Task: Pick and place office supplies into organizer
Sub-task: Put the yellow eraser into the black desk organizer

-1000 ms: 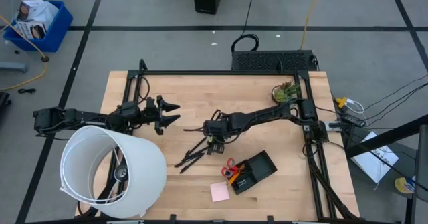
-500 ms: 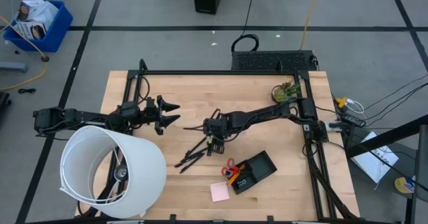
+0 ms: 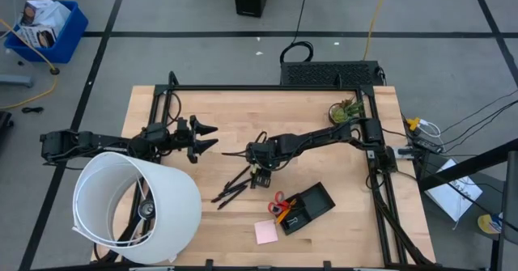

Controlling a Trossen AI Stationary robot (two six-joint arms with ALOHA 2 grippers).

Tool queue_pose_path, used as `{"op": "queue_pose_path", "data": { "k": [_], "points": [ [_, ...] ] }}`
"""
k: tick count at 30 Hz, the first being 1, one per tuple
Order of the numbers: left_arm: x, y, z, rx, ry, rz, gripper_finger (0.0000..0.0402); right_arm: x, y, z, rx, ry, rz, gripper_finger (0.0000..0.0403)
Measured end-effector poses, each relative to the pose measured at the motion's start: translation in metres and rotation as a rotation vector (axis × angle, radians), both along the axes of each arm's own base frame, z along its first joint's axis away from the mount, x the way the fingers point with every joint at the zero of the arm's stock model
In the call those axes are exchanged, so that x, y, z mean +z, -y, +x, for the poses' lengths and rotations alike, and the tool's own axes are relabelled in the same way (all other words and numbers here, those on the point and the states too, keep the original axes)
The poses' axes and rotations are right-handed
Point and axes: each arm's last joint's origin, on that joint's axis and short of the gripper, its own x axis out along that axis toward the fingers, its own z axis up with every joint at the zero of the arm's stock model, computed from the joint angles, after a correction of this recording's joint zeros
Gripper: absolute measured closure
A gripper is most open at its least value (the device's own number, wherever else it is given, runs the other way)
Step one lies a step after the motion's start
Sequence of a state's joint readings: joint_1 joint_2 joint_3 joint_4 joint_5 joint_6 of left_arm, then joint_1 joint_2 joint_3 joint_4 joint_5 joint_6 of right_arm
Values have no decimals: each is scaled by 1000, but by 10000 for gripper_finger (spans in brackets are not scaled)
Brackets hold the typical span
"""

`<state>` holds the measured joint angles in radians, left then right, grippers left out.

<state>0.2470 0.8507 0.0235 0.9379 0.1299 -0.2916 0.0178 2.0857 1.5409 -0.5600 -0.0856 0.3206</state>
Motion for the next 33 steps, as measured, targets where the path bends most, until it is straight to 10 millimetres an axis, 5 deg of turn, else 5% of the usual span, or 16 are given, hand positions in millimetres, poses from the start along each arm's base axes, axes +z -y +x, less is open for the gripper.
{"op": "queue_pose_path", "data": {
  "k": [33],
  "points": [
    [0,0,0,0,1,0,149,-15,-6,4,13,-5,-65,232]
  ]
}}
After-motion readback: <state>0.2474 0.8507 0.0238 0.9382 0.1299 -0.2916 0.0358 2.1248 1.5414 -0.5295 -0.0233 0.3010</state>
